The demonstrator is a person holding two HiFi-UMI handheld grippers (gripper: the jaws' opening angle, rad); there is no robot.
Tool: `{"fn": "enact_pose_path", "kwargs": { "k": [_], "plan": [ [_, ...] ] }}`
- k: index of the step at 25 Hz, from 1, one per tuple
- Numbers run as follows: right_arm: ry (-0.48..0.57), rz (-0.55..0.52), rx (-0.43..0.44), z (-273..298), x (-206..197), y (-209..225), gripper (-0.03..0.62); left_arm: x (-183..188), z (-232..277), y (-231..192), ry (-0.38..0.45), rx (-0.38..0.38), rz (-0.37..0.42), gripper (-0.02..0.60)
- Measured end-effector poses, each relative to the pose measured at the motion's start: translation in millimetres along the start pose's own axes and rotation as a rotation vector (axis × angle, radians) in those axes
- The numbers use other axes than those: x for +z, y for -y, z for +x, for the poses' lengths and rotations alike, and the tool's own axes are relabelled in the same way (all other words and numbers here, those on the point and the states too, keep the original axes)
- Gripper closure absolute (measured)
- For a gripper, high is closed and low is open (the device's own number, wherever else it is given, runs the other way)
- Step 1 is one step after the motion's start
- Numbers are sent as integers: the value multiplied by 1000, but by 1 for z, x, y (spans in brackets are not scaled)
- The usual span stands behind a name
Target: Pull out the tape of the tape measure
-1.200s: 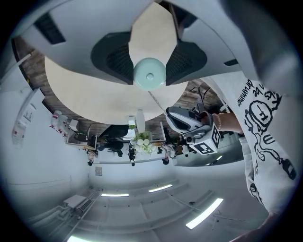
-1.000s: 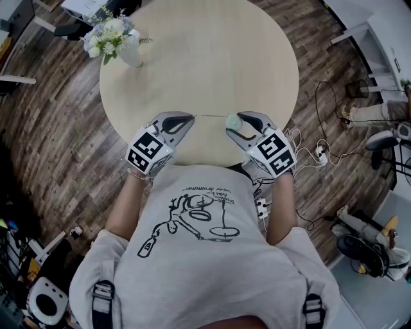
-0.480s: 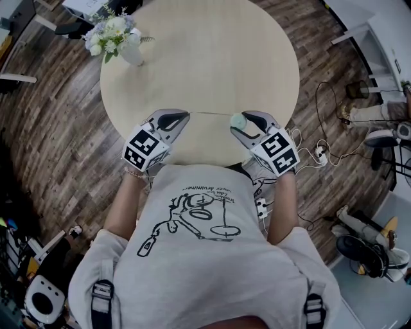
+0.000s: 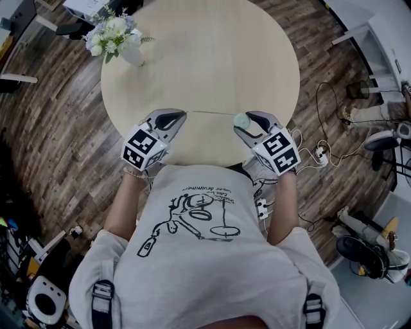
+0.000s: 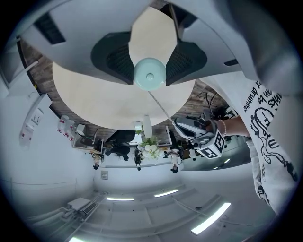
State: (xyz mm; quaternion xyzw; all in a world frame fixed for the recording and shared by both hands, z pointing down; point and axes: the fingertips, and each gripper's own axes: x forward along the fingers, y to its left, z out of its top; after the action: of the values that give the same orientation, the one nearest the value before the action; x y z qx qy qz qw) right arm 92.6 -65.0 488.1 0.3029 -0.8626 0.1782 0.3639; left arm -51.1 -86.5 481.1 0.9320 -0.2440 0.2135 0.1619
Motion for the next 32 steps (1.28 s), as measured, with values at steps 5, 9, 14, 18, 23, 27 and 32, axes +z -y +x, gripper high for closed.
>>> {"fn": "enact_pose_path", "kwargs": {
  "k": [5,9,14,18,23,27,32],
  "plan": [
    [-6,9,-7,0,-3,4,372,-2,0,-5,-10,16,-8,561],
    [-12,16,-16,-2,-7,6,372,-2,-2,-10,-15,35,-17,561],
    [-15,28,-27,-4,-10,11,372,-4,-4,-17,-19,59,-27,561],
    [-19,32,-29,-2,-13,12,372,-6,-6,-24,-23,77,-39,560],
    [-25,37,-35,-2,-15,11,372,-9,-7,-26,-28,92,-52,561],
    [-28,46,-39,-2,-16,12,372,-9,-8,-28,-29,99,-59,561],
    [-43,52,-53,-3,-21,16,372,-12,-12,-33,-33,119,-70,561]
  ]
}}
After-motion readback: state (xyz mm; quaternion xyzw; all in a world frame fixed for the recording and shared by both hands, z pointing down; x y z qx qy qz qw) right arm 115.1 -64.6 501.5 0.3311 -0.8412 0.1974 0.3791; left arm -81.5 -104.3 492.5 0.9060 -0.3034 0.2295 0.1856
